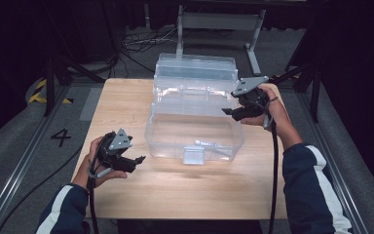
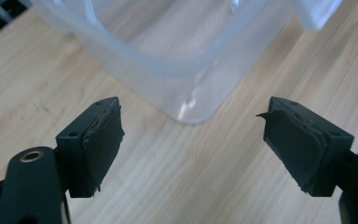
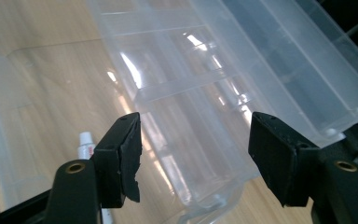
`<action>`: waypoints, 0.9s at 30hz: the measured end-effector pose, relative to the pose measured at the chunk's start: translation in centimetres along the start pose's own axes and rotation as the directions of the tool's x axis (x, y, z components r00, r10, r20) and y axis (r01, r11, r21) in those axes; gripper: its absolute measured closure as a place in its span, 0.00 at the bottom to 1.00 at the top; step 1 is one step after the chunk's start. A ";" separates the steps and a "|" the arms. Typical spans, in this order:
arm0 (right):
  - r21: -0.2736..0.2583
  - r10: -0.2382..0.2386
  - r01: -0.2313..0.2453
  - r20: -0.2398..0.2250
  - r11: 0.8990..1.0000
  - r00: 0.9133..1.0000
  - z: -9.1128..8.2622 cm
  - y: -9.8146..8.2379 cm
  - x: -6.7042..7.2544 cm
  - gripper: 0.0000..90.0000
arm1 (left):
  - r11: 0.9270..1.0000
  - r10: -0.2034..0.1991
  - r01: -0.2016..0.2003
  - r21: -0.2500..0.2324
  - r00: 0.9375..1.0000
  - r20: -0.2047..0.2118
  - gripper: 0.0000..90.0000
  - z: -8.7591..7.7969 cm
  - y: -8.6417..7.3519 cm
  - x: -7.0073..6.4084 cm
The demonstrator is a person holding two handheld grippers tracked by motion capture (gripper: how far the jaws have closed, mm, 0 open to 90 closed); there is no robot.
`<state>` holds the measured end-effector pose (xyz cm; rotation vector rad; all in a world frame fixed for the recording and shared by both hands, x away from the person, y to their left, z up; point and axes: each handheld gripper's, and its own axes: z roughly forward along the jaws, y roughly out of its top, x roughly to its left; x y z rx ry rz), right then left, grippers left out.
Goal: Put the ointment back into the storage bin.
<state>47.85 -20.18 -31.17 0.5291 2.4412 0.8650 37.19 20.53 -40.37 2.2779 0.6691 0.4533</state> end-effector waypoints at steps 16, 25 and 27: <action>0.008 0.027 -0.027 0.037 1.000 0.999 2.3 2.5 -2.2 0.44 | 0.992 0.122 -0.124 0.013 0.988 0.094 0.32 3.0 5.5 -0.8; 0.028 0.042 -0.043 0.038 0.999 0.998 4.1 3.0 -3.0 0.49 | 0.982 0.164 -0.175 0.070 0.976 0.142 0.40 5.1 6.2 -1.0; 0.016 0.041 -0.042 0.034 0.999 0.999 4.1 3.1 -3.2 0.48 | 0.982 0.163 -0.176 0.076 0.976 0.144 0.41 5.5 6.3 -0.9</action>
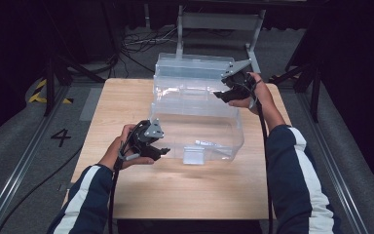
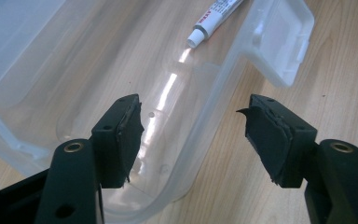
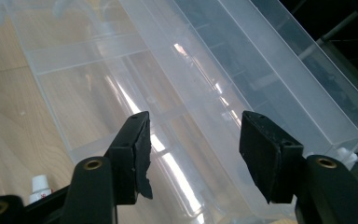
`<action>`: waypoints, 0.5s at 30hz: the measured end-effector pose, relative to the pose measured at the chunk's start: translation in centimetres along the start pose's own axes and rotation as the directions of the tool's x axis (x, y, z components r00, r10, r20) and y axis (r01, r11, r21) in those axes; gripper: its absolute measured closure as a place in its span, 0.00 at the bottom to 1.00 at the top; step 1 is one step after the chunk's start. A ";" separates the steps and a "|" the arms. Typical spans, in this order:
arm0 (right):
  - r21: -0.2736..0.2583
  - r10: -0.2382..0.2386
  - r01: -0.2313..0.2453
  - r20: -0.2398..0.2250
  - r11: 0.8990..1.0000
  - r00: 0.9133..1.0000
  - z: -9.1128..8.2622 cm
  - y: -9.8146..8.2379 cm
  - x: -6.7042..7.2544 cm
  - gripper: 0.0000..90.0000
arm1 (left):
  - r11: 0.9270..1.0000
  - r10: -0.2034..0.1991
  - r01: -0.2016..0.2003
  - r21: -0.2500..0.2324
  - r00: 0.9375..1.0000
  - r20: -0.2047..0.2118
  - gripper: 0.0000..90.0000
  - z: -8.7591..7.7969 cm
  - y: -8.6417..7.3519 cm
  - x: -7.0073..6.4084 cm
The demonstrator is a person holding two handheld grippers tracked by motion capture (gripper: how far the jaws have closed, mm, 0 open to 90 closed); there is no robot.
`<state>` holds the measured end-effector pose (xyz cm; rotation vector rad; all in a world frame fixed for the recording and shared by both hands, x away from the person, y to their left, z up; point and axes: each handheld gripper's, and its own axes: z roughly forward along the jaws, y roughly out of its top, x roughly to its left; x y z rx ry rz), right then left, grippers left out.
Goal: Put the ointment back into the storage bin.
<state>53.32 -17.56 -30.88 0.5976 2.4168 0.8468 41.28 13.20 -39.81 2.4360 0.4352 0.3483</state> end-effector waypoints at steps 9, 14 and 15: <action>0.040 -0.026 0.025 0.019 0.999 0.999 -0.2 1.2 -0.1 0.49 | 0.997 0.031 -0.035 0.072 0.998 0.059 0.51 1.8 0.4 0.4; 0.089 -0.022 0.022 0.008 0.996 1.000 1.0 1.6 -0.4 0.52 | 0.985 0.089 -0.102 0.142 0.992 0.089 0.60 3.0 0.9 0.1; 0.101 -0.023 0.022 0.009 0.995 1.000 1.3 1.7 -0.5 0.54 | 0.980 0.100 -0.116 0.160 0.989 0.108 0.64 3.2 0.9 0.0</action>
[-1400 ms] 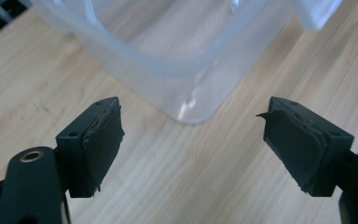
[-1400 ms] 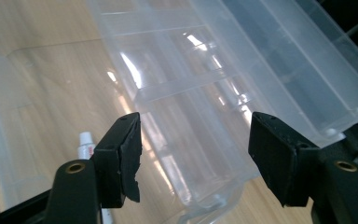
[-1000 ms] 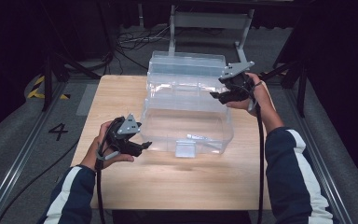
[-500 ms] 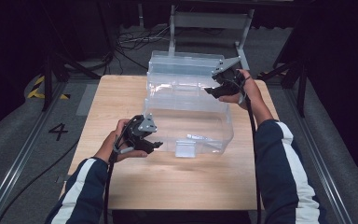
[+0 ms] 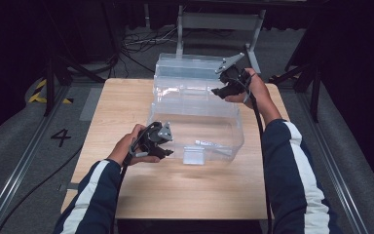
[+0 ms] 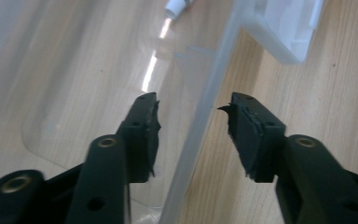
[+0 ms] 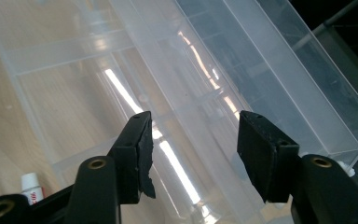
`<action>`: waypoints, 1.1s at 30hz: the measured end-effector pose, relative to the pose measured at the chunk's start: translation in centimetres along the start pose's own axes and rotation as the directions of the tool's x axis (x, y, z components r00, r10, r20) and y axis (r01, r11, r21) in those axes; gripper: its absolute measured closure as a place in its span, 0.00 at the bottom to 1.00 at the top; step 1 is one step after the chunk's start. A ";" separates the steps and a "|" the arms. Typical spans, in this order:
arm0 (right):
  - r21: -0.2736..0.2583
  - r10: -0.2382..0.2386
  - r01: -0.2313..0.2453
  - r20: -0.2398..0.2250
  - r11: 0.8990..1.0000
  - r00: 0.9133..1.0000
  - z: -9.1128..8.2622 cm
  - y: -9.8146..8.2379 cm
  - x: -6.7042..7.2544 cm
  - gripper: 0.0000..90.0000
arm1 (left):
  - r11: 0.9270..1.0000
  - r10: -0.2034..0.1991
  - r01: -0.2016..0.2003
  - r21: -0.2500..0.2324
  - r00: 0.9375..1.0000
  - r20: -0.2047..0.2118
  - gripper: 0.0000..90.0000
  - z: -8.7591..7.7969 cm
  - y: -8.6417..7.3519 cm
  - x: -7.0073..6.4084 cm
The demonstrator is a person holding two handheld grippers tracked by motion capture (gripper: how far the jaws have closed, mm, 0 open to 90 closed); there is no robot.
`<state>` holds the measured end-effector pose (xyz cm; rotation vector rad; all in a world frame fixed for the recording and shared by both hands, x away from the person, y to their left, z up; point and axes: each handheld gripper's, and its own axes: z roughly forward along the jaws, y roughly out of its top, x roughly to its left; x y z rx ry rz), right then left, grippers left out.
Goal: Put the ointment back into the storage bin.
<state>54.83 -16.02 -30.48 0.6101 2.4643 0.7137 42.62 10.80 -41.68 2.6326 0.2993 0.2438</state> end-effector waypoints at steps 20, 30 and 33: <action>0.100 -0.051 0.061 -0.095 0.993 0.994 1.8 1.4 -0.7 0.83 | 0.999 -0.037 0.037 -0.015 0.999 -0.009 0.80 0.1 -0.1 0.2; 0.134 -0.123 0.139 -0.124 0.981 0.985 1.7 2.1 -0.6 0.89 | 0.998 -0.045 0.045 -0.034 0.999 -0.021 0.80 0.2 -0.3 0.0; 0.143 -0.125 0.141 -0.116 0.980 0.985 1.7 2.1 -0.4 0.90 | 0.998 -0.047 0.047 -0.036 0.999 -0.022 0.79 0.2 -0.3 0.0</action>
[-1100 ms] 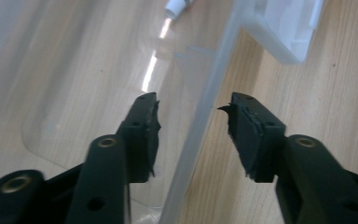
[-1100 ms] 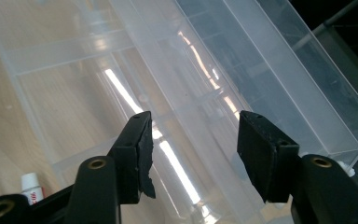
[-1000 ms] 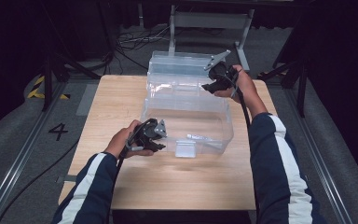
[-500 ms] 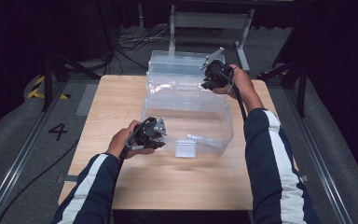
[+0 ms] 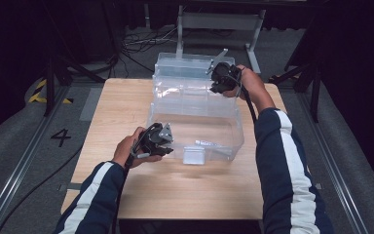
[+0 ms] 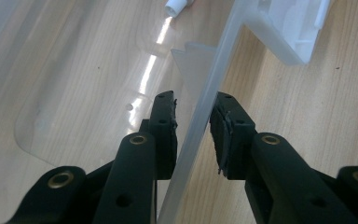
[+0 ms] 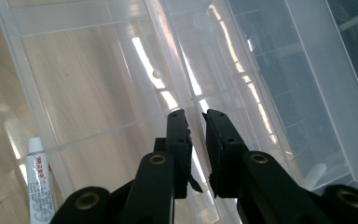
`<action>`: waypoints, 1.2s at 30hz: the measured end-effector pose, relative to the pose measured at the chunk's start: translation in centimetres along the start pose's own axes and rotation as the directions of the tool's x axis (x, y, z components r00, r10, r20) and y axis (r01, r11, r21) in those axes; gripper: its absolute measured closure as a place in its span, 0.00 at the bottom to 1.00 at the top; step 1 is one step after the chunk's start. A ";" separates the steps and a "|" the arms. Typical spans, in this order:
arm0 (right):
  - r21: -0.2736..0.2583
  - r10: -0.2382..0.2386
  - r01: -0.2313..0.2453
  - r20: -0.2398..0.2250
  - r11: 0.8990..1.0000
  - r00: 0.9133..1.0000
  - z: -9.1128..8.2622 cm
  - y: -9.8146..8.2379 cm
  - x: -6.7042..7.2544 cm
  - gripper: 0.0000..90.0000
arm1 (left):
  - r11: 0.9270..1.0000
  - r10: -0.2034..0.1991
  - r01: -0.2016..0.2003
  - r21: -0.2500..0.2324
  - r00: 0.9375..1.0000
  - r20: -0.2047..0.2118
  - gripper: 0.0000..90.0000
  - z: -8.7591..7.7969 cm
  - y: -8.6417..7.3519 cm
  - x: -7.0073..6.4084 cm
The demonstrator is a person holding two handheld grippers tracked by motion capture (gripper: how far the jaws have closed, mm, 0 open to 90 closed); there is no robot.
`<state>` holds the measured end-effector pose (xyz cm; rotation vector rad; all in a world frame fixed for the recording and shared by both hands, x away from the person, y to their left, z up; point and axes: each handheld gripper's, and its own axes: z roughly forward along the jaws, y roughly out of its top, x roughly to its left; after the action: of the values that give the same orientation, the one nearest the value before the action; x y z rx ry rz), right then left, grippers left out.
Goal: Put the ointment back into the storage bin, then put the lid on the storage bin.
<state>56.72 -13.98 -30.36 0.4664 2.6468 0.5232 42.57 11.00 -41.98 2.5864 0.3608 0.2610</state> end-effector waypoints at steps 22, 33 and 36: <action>0.012 -0.038 0.038 0.014 0.999 0.999 -0.2 0.2 0.5 0.92 | 0.999 -0.027 0.026 -0.030 1.000 -0.010 0.78 0.0 -0.2 -0.1; 0.001 -0.054 0.054 -0.003 0.999 0.999 -0.8 -0.3 1.0 0.95 | 0.998 -0.044 0.044 -0.037 0.999 0.002 0.74 0.1 -0.3 -0.2; 0.003 -0.055 0.055 0.004 0.998 0.998 -1.0 -0.5 1.3 0.95 | 0.998 -0.048 0.048 -0.035 0.999 -0.003 0.73 0.1 -0.3 -0.2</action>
<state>55.05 -14.19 -30.12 0.3941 2.6490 0.5013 42.31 11.15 -42.23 2.5393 0.4160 0.2534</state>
